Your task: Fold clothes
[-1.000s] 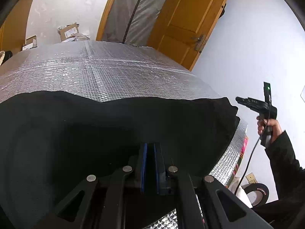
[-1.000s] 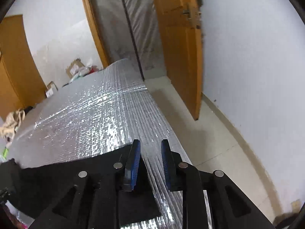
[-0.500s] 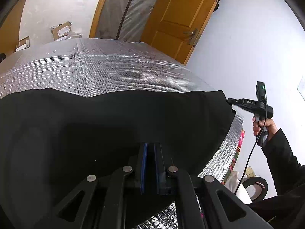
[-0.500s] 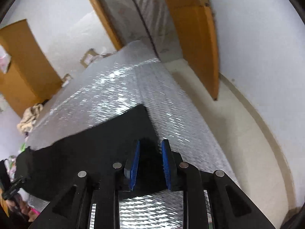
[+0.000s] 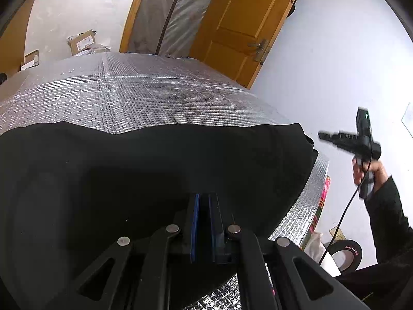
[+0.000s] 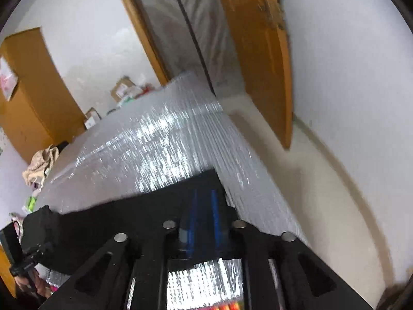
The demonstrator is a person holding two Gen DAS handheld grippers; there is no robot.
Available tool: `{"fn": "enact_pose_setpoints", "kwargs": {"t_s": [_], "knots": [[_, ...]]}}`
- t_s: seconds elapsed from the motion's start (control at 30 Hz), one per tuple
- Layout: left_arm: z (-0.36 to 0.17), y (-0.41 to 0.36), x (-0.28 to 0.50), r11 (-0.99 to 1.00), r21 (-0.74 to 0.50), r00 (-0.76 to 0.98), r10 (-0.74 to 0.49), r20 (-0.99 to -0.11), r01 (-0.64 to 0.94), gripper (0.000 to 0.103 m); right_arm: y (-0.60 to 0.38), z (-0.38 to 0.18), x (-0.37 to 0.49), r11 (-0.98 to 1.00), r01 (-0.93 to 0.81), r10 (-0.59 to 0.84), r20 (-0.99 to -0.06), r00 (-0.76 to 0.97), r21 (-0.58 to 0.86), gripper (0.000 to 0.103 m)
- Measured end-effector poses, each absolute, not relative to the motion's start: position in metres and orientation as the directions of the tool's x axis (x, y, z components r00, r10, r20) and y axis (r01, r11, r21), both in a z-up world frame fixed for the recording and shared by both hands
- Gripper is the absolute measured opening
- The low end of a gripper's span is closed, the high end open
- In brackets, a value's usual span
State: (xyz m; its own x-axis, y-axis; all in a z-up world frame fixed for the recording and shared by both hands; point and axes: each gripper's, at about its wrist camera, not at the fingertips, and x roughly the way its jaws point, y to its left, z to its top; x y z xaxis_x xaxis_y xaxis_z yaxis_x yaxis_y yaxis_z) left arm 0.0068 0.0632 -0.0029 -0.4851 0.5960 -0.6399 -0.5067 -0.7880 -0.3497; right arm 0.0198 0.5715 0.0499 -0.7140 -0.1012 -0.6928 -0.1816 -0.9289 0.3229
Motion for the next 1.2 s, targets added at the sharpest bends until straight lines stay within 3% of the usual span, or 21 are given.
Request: {"fn": "enact_pose_setpoints", "kwargs": {"t_s": [0.2,0.8,1.2], "knots": [[-0.005,0.067,0.006,-0.785,-0.345,-0.475,0.596,-0.647,-0.514,0.006,0.55,0.015,0.028,-0.925,-0.13,-0.188,-0.728,-0.659,0.357,0.017],[-0.006,0.057,0.005,-0.789,-0.364,-0.486,0.599,-0.637,-0.495,0.006,0.505,0.021,-0.037,-0.972,-0.002,-0.175,-0.727,-0.663,0.236,0.02],[-0.008,0.056,0.004,-0.782,-0.372,-0.478,0.607,-0.635,-0.5,0.006,0.545,0.019,0.004,-0.912,-0.224,-0.071,-0.67,-0.739,0.344,0.024]]}}
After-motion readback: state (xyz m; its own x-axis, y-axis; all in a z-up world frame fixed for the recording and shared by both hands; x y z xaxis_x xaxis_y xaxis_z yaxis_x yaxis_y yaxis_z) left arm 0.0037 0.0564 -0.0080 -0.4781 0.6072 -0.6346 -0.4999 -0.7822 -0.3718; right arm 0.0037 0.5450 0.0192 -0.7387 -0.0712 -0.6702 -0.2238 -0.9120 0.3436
